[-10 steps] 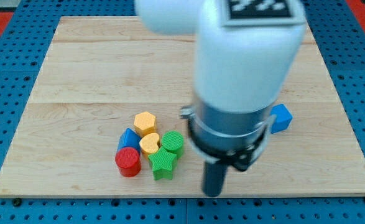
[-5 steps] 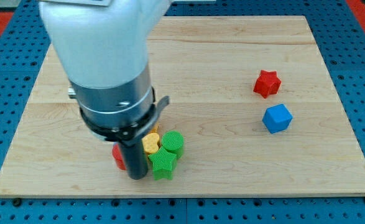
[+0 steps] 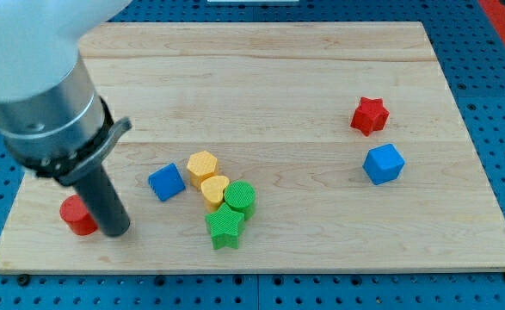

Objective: Move red circle on top left to red star

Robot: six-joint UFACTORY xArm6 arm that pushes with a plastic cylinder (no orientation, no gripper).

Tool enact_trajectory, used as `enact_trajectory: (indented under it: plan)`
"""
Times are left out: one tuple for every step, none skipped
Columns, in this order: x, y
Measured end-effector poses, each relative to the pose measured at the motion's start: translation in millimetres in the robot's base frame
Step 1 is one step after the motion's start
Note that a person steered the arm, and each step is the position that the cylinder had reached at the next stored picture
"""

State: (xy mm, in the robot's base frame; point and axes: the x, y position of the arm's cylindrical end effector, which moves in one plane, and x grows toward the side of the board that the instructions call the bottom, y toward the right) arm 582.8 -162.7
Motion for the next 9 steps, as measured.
enact_trajectory:
  plan:
    - [1.9, -64.3]
    - [21.2, -78.3]
    - [34.7, -77.5]
    - [35.7, -75.8]
    - [3.9, -78.7]
    - [-61.7, -71.4]
    - [-124.2, -64.9]
    - [-153.4, -32.8]
    - [-183.1, 6.6]
